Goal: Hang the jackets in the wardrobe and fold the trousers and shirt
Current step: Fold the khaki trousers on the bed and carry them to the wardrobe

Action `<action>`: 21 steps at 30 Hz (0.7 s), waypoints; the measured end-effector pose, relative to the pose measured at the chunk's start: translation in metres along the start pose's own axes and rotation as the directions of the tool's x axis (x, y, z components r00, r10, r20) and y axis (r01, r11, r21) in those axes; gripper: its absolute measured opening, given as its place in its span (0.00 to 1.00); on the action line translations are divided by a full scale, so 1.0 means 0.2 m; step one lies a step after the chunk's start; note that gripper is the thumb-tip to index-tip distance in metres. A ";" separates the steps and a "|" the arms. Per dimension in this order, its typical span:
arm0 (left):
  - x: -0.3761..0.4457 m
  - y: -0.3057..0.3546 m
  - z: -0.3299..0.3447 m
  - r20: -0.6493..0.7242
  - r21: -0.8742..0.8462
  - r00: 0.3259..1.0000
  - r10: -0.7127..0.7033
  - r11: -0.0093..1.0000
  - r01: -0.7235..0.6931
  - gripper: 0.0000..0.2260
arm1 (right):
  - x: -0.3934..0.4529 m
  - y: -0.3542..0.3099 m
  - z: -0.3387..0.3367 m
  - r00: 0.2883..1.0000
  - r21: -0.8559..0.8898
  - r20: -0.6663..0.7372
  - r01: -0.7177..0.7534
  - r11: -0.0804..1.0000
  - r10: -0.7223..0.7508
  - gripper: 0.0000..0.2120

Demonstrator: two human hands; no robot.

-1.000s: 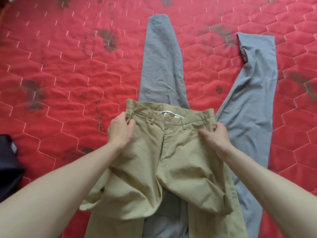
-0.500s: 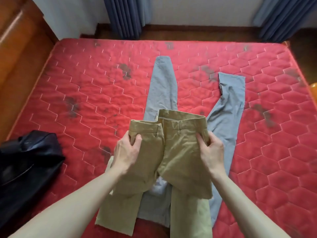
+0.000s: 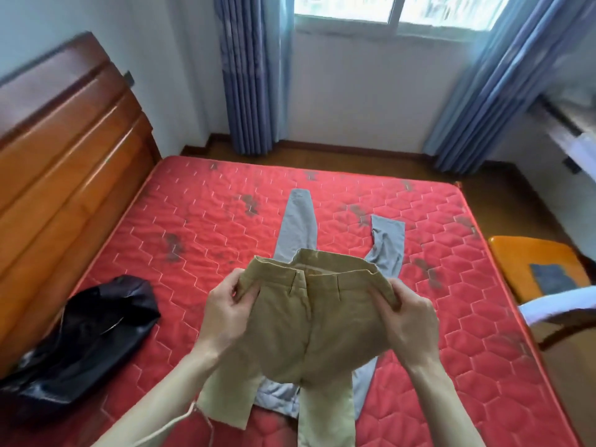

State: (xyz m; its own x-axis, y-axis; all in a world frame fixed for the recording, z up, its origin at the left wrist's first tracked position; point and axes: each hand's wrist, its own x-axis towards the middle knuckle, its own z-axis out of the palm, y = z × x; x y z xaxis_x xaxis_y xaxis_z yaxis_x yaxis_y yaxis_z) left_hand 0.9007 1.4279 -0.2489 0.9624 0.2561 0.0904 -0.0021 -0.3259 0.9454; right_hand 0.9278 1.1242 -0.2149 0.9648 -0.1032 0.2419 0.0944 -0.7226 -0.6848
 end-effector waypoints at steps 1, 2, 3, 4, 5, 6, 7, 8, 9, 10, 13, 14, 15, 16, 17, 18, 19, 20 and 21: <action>0.00 0.09 -0.05 -0.002 -0.029 0.999 0.041 0.999 -0.041 0.07 | -0.01 -0.06 -0.08 0.999 0.009 -0.049 0.024 1.000 -0.023 0.07; 0.00 0.18 -0.10 0.000 -0.052 0.997 0.071 0.996 -0.071 0.07 | -0.02 -0.11 -0.16 0.994 0.018 -0.098 0.046 0.999 -0.044 0.08; 0.00 0.27 -0.15 -0.003 -0.073 0.996 0.090 0.993 -0.090 0.07 | -0.03 -0.16 -0.25 0.988 0.018 -0.145 0.065 0.998 -0.062 0.09; 0.02 0.37 -0.19 -0.004 -0.088 0.993 0.118 0.989 -0.118 0.07 | -0.03 -0.23 -0.34 0.976 0.018 -0.201 0.084 0.996 -0.079 0.10; 0.04 0.46 -0.22 -0.002 -0.099 0.991 0.136 0.986 -0.136 0.07 | -0.02 -0.28 -0.43 0.966 0.007 -0.241 0.098 0.995 -0.094 0.11; 0.06 0.54 -0.23 0.006 -0.121 0.989 0.145 0.982 -0.143 0.06 | -0.01 -0.32 -0.50 0.956 -0.018 -0.273 0.108 0.994 -0.108 0.11; 0.08 0.64 -0.25 0.016 -0.147 0.985 0.171 0.975 -0.166 0.05 | 0.01 -0.37 -0.58 0.940 -0.054 -0.314 0.122 0.991 -0.132 0.12; 0.10 0.74 -0.26 0.022 -0.167 0.978 0.209 0.965 -0.203 0.03 | 0.02 -0.43 -0.66 0.926 -0.079 -0.349 0.127 0.989 -0.147 0.14; 0.10 0.84 -0.27 0.017 -0.172 0.968 0.250 0.954 -0.244 0.02 | 0.04 -0.48 -0.73 0.916 -0.088 -0.372 0.127 0.988 -0.151 0.15; 0.11 0.94 -0.27 0.001 -0.175 0.956 0.294 0.941 -0.289 0.02 | 0.06 -0.52 -0.82 0.907 -0.093 -0.389 0.134 0.987 -0.160 0.16; 0.13 1.21 -0.27 -0.035 -0.216 0.920 0.390 0.896 -0.388 0.01 | 0.12 -0.63 -1.08 0.881 -0.055 -0.432 0.188 0.981 -0.193 0.16; 0.15 1.27 -0.28 -0.024 -0.231 0.914 0.406 0.887 -0.400 0.01 | 0.14 -0.66 -1.17 0.883 -0.040 -0.421 0.211 0.977 -0.208 0.14; 0.16 1.33 -0.29 0.006 -0.253 0.908 0.419 0.879 -0.404 0.02 | 0.16 -0.68 -1.25 0.893 -0.008 -0.396 0.232 0.973 -0.216 0.13; 0.18 1.37 -0.31 0.049 -0.293 0.903 0.427 0.871 -0.395 0.04 | 0.18 -0.69 -1.35 0.904 0.061 -0.366 0.261 0.963 -0.222 0.11; 0.21 1.41 -0.33 0.105 -0.364 0.901 0.421 0.860 -0.359 0.08 | 0.19 -0.69 -1.44 0.923 0.209 -0.330 0.278 0.938 -0.200 0.07; 0.23 1.44 -0.35 0.171 -0.451 0.901 0.399 0.845 -0.288 0.13 | 0.20 -0.70 -1.52 0.949 0.411 -0.273 0.262 0.873 -0.156 0.05; 0.27 1.47 -0.36 0.230 -0.517 0.902 0.365 0.831 -0.204 0.17 | 0.22 -0.69 -1.58 0.973 0.560 -0.209 0.199 0.804 -0.096 0.07; 0.30 1.50 -0.36 0.261 -0.547 0.907 0.331 0.825 -0.144 0.19 | 0.24 -0.67 -1.64 0.988 0.619 -0.140 0.135 0.774 -0.061 0.09; 0.34 1.53 -0.33 0.259 -0.548 0.916 0.307 0.828 -0.123 0.16 | 0.28 -0.64 -1.68 0.992 0.575 -0.121 0.099 0.812 -0.035 0.09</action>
State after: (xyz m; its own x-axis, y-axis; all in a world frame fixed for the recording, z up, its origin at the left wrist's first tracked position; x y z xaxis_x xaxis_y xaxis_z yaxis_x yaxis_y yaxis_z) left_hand 0.9478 1.4065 0.0669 0.9511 -0.1008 0.2920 -0.2685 0.1975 0.9428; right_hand 0.8864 0.9808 0.1166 0.9240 -0.1600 0.3473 0.3134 -0.2037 -0.9275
